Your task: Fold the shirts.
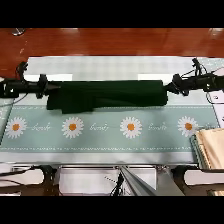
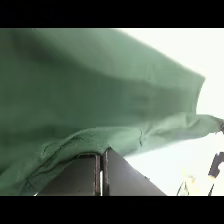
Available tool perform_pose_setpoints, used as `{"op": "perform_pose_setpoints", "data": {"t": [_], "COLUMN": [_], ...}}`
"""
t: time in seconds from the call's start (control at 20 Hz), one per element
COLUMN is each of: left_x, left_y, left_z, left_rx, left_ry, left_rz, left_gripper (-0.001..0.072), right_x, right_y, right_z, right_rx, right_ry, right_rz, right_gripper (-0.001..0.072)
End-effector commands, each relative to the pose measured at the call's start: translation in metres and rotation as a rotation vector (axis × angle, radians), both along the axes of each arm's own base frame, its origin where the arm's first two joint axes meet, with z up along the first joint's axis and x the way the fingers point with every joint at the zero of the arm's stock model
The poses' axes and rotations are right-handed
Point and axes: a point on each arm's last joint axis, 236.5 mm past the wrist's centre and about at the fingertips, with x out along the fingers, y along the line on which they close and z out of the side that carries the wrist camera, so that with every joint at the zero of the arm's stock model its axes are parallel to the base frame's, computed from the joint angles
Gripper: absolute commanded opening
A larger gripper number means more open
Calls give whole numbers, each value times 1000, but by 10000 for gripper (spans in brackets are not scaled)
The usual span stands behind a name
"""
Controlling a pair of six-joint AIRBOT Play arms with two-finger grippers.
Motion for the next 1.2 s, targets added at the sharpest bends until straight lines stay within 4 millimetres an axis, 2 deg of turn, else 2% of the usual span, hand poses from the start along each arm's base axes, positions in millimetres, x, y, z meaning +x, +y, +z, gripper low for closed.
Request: {"op": "perform_pose_setpoints", "data": {"t": [0.0,0.25,0.4,0.45,0.5,0.55,0.6,0.65,0.75,0.85,0.9,0.95,1.0,1.1,1.15], "left_x": [37,66,66,66,66,63,58,51,34,21,19,22,26,25,19], "left_y": [-8,-6,-5,-5,-5,-3,5,21,70,113,122,124,114,80,63], "left_z": [-11,-36,-49,-50,-49,-42,-34,-31,-27,-12,-1,13,29,58,65], "left_rx": [-58,-74,-79,-80,-82,-90,-85,-45,139,328,377,411,417,368,341], "left_ry": [46,73,95,97,96,94,95,118,161,133,84,-2,-113,-297,-346], "left_rz": [-79,-92,-89,-88,-91,-109,-136,-144,-99,-49,-14,22,53,105,124], "left_gripper": [23,23,27,166,480,704,704,703,703,703,703,703,703,703,703], "right_x": [31,57,64,65,67,68,66,62,52,37,30,25,23,21,23], "right_y": [0,-10,-9,-8,-9,-10,-16,-26,-57,-88,-96,-99,-100,-87,-77], "right_z": [-14,-28,-34,-34,-33,-30,-23,-15,-3,-6,-12,-19,-27,-42,-47], "right_rx": [12,7,20,30,33,50,53,57,50,21,13,6,-3,20,42], "right_ry": [4,1,-23,-23,-28,-31,-35,-32,-26,7,29,46,60,93,104], "right_rz": [-29,-78,-78,-85,-96,-105,-91,-83,-97,-117,-126,-132,-135,-117,-108], "right_gripper": [19,19,20,22,179,543,620,620,619,620,620,620,619,619,619]}}
